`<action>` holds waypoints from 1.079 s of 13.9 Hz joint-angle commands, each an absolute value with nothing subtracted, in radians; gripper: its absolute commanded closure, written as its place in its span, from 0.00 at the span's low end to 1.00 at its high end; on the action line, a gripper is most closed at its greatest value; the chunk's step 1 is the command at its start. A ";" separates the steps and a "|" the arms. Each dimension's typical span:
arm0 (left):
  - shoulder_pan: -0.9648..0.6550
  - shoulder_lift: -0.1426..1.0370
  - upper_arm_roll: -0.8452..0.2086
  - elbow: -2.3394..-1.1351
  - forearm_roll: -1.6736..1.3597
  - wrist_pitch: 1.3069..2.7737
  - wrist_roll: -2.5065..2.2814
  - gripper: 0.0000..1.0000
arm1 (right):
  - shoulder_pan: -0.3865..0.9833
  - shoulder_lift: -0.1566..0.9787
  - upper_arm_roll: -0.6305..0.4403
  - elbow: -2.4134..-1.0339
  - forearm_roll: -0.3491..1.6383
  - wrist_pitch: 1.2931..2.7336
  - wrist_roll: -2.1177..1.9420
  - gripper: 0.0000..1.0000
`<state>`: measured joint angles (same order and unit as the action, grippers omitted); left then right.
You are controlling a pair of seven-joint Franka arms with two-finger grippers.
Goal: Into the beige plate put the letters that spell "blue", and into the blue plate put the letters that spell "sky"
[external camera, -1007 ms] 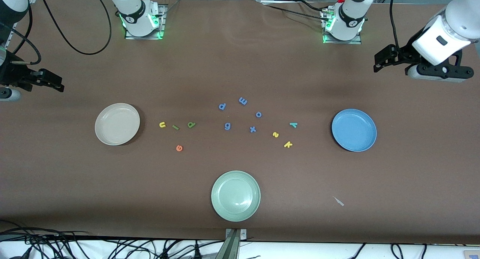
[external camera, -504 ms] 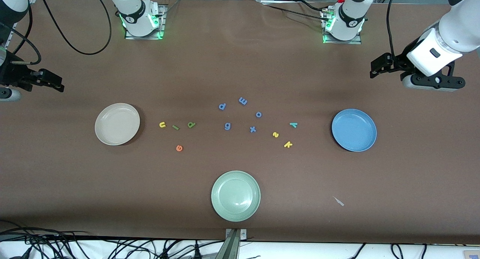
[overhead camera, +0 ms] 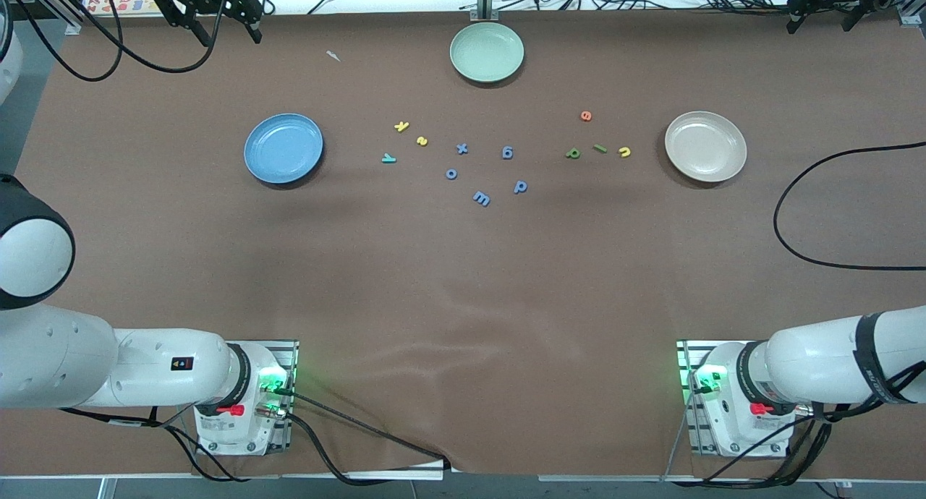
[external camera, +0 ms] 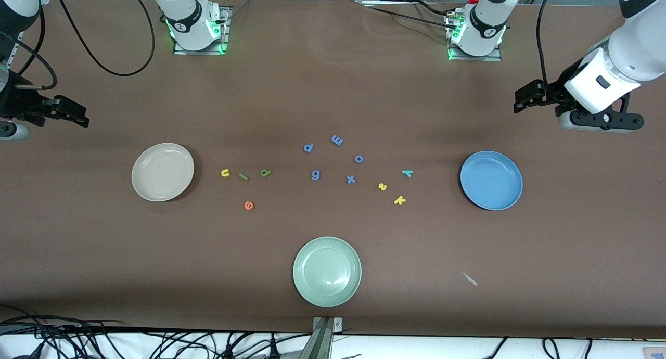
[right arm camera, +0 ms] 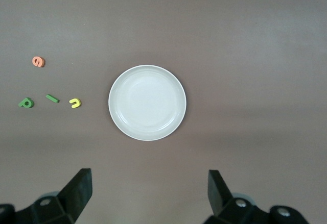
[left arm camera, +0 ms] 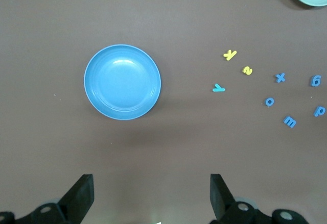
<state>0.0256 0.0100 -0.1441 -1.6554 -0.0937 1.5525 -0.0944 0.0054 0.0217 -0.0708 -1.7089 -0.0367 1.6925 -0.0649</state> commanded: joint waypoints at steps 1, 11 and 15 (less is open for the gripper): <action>0.032 -0.011 -0.143 -1.658 -0.098 1.565 -0.089 0.00 | 0.011 0.034 -0.078 -1.683 -0.031 1.677 -0.071 0.00; 0.029 -0.023 -0.124 -1.686 -0.022 1.566 -0.089 0.00 | 0.011 0.032 -0.078 -1.683 -0.031 1.677 -0.072 0.00; 0.029 -0.023 -0.112 -1.686 -0.003 1.566 -0.087 0.00 | 0.011 0.034 -0.078 -1.683 -0.031 1.677 -0.074 0.00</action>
<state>0.0337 -0.0064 -0.1157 -1.6723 -0.0330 1.5589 -0.0937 0.0054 0.0219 -0.0708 -1.7089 -0.0366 1.6922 -0.0649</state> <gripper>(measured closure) 0.000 0.000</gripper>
